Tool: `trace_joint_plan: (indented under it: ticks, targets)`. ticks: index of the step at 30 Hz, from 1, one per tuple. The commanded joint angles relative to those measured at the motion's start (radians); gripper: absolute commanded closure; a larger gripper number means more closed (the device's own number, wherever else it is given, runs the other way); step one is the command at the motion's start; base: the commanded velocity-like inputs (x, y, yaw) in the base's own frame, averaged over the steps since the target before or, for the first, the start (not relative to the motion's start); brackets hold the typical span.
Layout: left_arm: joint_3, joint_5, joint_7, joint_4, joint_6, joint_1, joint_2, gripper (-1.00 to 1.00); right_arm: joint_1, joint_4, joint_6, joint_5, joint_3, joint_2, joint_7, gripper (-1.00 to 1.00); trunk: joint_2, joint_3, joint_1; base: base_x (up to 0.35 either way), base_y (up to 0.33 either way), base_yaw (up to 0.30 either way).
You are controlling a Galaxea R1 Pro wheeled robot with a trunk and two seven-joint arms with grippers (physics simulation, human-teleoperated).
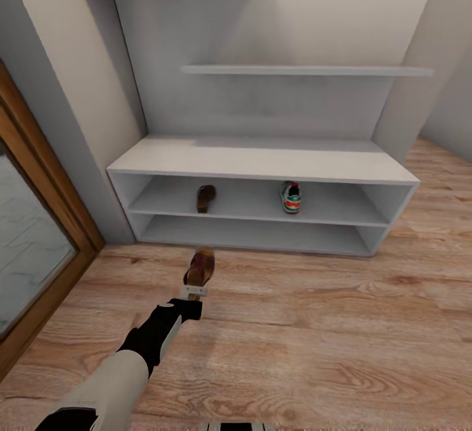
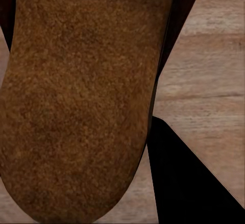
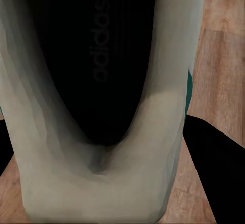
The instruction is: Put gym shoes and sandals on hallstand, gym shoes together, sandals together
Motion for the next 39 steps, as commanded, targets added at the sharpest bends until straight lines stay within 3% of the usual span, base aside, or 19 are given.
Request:
trace_joint_plan:
  ticks: [1,5,10,13,22,26,36,39]
  targets:
    - [0.002,-0.013,-0.007,-0.003,0.006,0.000,0.000,1.00,-0.001,-0.001,0.005,0.002,0.000,0.000,-0.002,1.00,-0.001,-0.007,0.000,0.000,0.000,0.000]
    - [0.003,-0.013,-0.007,-0.003,0.006,0.000,0.000,1.00,-0.001,-0.001,0.005,0.020,0.000,0.000,-0.002,1.00,-0.002,-0.028,0.002,0.000,0.000,0.000]
    - [0.004,-0.013,-0.007,-0.003,0.005,0.000,0.000,1.00,-0.001,-0.001,0.006,0.116,-0.003,0.000,-0.001,1.00,-0.002,-0.038,0.003,0.000,0.000,0.000]
    - [0.004,-0.013,-0.007,-0.003,0.004,0.000,0.000,1.00,-0.001,-0.001,0.006,0.139,-0.003,0.000,-0.001,1.00,-0.002,-0.038,0.003,0.000,0.000,0.000]
    - [0.003,-0.012,-0.008,-0.011,-0.001,0.000,-0.003,1.00,-0.001,-0.001,0.007,0.149,-0.004,0.000,0.000,1.00,-0.002,-0.038,0.003,0.108,-0.046,0.000]
    - [0.003,-0.012,-0.008,-0.069,-0.003,-0.001,-0.016,1.00,-0.001,-0.001,0.007,0.149,-0.004,0.000,0.001,1.00,-0.002,-0.038,0.003,0.086,-0.047,0.000]
    - [0.004,-0.012,-0.008,-0.090,-0.002,-0.001,-0.028,1.00,-0.001,-0.001,0.007,0.151,-0.004,0.000,0.001,1.00,-0.002,-0.038,0.003,0.005,-0.003,0.000]
    - [0.004,-0.012,-0.007,-0.099,-0.002,-0.001,-0.028,1.00,-0.001,-0.001,0.007,0.151,-0.004,0.000,0.001,1.00,-0.003,-0.046,0.004,0.000,0.000,0.000]
